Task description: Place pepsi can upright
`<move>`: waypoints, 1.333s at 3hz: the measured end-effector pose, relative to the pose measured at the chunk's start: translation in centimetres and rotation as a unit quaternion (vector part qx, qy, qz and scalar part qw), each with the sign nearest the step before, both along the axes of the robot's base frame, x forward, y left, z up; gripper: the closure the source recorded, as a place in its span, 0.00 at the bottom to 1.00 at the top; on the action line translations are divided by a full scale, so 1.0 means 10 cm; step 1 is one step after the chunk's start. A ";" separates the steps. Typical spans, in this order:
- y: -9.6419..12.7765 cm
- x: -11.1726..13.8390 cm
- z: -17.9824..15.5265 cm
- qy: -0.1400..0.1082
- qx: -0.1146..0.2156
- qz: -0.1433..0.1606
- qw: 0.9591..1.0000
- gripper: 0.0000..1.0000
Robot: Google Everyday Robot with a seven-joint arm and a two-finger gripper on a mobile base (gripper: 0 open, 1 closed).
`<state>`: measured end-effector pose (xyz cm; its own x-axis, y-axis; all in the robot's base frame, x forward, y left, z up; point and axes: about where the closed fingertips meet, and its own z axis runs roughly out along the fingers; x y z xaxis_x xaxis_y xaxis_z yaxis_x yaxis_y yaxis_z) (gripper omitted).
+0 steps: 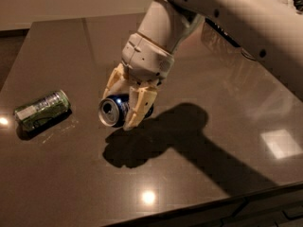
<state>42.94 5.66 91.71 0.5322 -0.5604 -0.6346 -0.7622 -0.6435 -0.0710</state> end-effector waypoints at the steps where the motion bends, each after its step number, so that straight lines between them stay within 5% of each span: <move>1: -0.18 0.05 0.04 0.078 0.045 -0.112 0.990 1.00; 3: -0.38 0.09 -0.03 0.199 0.108 -0.261 0.939 1.00; 4: -0.39 0.09 -0.08 0.232 0.157 -0.295 0.914 1.00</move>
Offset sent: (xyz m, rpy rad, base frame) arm 0.0173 -0.0539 0.0057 0.2422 0.4679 -0.6310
